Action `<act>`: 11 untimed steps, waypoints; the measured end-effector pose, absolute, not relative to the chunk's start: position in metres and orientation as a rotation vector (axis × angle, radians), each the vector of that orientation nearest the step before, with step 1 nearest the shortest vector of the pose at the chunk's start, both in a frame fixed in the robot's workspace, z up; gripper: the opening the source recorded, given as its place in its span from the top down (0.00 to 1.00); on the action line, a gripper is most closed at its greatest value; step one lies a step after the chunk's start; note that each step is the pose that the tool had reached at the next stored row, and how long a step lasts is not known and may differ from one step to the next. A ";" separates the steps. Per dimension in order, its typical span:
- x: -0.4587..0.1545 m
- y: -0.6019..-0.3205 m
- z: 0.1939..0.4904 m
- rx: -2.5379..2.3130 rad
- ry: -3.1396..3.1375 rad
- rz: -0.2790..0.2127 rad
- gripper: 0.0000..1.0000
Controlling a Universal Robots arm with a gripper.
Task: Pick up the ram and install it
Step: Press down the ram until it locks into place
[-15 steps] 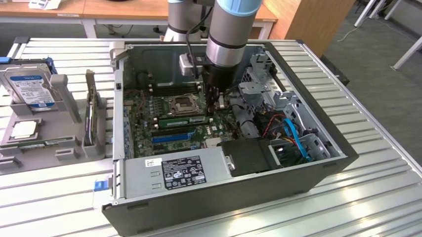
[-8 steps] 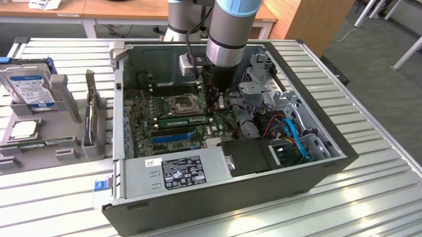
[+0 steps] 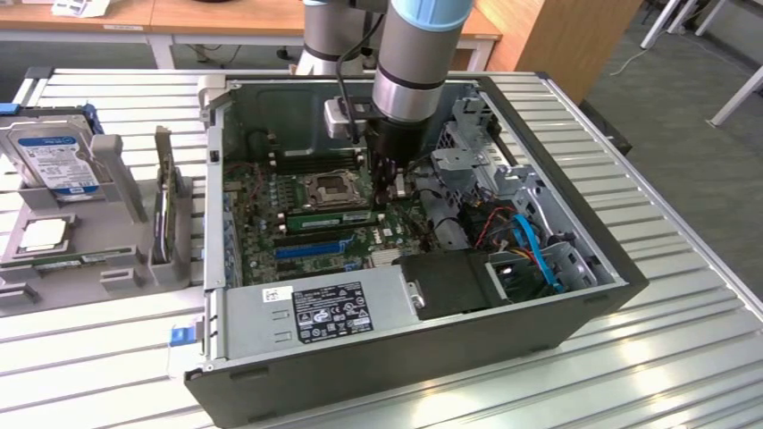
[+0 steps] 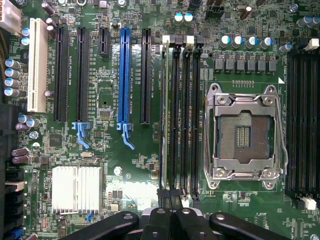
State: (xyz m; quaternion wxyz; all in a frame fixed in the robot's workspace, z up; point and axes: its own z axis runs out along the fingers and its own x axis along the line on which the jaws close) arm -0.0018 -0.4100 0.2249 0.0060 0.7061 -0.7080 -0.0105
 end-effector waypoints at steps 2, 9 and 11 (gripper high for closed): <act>-0.002 -0.410 0.225 2.210 -2.216 -0.033 0.90; -0.002 -0.410 0.224 2.210 -2.216 -0.033 0.90; -0.002 -0.410 0.224 2.210 -2.216 -0.033 0.90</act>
